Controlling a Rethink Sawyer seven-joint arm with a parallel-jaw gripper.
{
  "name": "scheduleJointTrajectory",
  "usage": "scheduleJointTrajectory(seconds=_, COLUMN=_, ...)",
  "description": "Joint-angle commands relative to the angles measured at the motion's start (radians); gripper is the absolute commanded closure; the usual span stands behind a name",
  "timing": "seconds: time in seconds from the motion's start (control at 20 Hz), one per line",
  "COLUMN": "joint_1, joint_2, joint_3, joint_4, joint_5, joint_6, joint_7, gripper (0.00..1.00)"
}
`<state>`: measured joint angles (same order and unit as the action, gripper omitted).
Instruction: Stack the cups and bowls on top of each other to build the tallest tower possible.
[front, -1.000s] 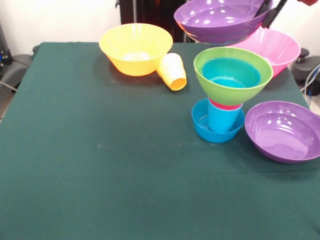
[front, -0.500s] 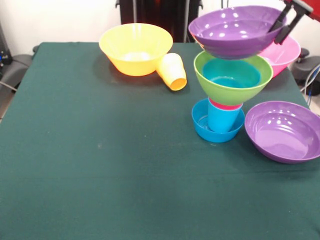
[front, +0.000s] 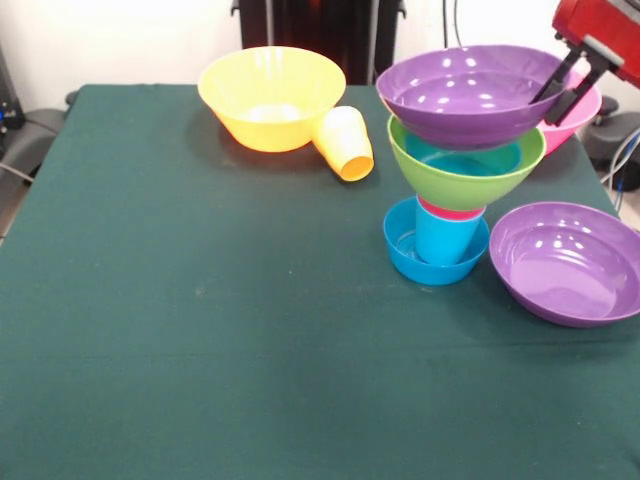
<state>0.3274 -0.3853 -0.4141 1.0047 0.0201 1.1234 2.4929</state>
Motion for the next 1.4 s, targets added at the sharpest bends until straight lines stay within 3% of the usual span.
scheduleJointTrajectory(seconds=0.05, joint_1=0.001, joint_2=0.032, joint_3=0.024, joint_4=-0.043, joint_5=0.0, joint_6=0.006, joint_7=0.185, gripper=1.0)
scheduleJointTrajectory(seconds=0.55, joint_1=0.01, joint_2=0.047, joint_3=0.011, joint_4=-0.031, joint_5=0.009, joint_6=-0.009, joint_7=0.19, gripper=1.0)
scheduleJointTrajectory(seconds=1.4, joint_1=0.024, joint_2=0.149, joint_3=-0.03, joint_4=-0.124, joint_5=0.036, joint_6=-0.002, joint_7=0.258, gripper=1.0)
